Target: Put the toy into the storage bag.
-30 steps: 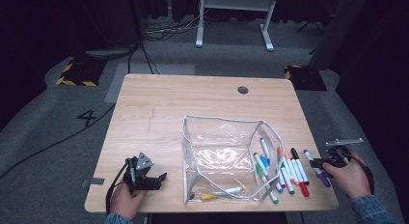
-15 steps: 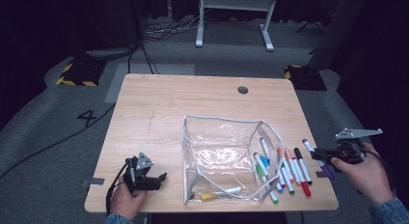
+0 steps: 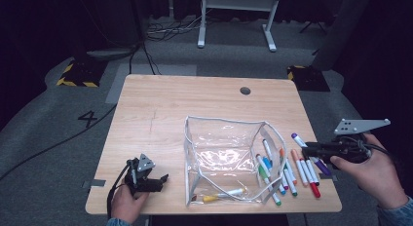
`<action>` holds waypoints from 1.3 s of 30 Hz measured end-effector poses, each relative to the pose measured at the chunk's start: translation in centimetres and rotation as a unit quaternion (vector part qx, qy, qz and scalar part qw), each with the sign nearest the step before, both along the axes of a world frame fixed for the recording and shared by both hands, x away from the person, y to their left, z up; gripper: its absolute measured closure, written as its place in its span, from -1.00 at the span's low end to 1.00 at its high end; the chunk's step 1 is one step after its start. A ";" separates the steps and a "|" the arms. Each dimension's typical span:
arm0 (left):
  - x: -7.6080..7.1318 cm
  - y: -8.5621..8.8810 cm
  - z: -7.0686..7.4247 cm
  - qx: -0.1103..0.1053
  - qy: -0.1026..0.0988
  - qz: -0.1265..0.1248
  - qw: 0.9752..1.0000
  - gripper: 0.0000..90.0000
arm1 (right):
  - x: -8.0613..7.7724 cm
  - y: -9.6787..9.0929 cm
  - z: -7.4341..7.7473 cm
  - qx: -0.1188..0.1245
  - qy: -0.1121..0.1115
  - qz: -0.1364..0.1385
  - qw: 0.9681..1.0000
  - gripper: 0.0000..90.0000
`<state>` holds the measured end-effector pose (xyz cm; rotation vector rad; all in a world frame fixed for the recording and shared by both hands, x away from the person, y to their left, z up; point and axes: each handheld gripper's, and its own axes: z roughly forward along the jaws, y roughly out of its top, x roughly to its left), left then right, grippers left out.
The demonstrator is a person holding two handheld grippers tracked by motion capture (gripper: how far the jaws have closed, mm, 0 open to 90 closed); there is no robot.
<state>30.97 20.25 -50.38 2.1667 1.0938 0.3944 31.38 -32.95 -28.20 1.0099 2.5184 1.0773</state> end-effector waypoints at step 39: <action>0.4 -0.1 0.0 0.001 -0.002 0.003 1.000 -0.67 | 0.7 19.1 -0.4 -0.092 0.051 0.258 0.960 0.70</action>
